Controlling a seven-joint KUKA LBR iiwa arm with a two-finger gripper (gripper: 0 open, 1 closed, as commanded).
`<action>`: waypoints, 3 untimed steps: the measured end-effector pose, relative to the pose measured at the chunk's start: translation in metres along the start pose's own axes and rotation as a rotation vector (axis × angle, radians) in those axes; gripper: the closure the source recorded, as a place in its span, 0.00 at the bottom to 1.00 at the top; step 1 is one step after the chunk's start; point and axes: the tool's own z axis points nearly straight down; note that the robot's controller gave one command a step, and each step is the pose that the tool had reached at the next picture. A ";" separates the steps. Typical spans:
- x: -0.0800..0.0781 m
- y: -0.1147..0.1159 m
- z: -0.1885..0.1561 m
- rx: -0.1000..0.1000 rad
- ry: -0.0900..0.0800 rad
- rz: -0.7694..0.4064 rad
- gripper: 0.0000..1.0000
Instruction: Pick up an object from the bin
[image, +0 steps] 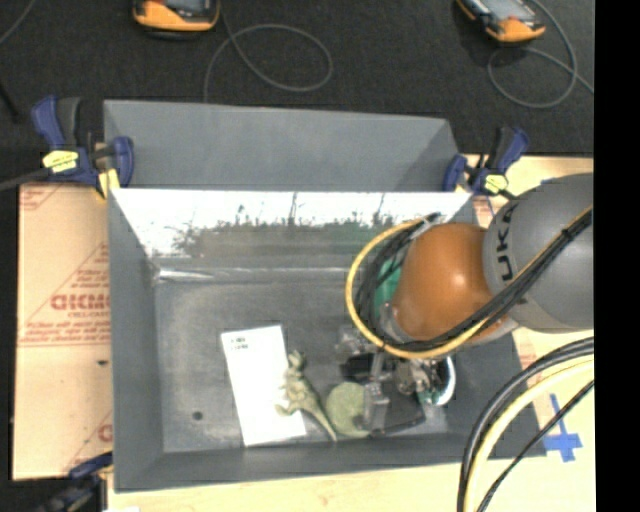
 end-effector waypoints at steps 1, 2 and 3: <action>-0.007 -0.001 0.031 -0.002 0.011 -0.023 0.00; -0.006 0.011 0.028 0.002 0.010 0.249 1.00; -0.006 0.011 0.028 0.002 0.010 0.249 1.00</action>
Offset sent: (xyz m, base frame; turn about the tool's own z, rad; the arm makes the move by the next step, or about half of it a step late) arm 0.0043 0.0135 -0.0305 0.2493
